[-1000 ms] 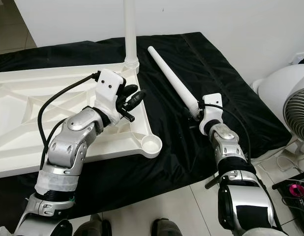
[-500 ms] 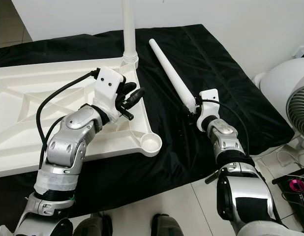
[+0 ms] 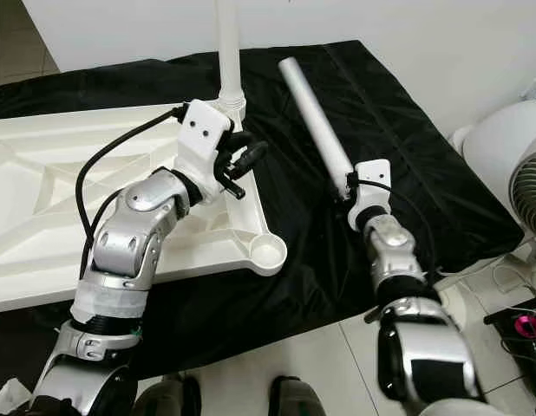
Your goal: Building children table
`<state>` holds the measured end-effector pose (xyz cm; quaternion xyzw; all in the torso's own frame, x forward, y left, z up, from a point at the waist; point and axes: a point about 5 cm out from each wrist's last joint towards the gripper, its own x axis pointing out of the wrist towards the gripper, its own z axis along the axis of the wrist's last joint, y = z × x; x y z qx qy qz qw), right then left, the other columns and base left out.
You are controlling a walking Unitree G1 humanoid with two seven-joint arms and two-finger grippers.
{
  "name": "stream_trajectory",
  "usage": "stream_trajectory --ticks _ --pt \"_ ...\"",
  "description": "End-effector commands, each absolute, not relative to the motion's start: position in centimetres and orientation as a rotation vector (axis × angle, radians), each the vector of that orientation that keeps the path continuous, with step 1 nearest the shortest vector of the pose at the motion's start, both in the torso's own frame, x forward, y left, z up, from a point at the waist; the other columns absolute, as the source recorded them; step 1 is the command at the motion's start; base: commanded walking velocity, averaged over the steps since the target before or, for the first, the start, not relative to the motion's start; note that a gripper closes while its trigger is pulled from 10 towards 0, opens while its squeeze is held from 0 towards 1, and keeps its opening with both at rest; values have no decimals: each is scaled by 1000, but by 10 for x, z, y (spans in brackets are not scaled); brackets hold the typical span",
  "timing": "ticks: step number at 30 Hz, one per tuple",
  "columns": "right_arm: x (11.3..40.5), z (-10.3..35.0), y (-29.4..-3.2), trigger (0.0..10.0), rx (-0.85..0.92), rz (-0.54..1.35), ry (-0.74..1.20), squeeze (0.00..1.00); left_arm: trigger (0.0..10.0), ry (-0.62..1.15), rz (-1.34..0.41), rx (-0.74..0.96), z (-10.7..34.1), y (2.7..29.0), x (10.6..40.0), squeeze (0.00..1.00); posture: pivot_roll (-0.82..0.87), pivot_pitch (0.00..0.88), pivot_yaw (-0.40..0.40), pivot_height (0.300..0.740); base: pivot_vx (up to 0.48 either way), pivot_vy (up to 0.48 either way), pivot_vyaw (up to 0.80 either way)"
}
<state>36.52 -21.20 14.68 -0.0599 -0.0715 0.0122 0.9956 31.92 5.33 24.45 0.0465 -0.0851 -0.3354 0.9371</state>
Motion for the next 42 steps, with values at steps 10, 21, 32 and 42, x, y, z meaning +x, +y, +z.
stream_trajectory --ticks 10,21,32,42 --pt "348 169 -184 10000 -18 -12 -406 0 10000 -170 -554 -13 243 63 325 0 -70 0 59 740 0 0 0" --pt "330 203 -171 10000 -10 -47 -663 0 10000 -217 -786 -214 247 53 318 1000 -114 0 87 740 0 0 0" --pt "320 234 -150 10000 -129 88 -813 0 10000 -213 -1048 -427 255 39 301 0 -142 0 104 740 0 0 0" --pt "313 240 -124 10000 -238 317 -838 0 10000 -153 -1216 -614 278 37 300 0 -137 0 101 740 0 0 0"
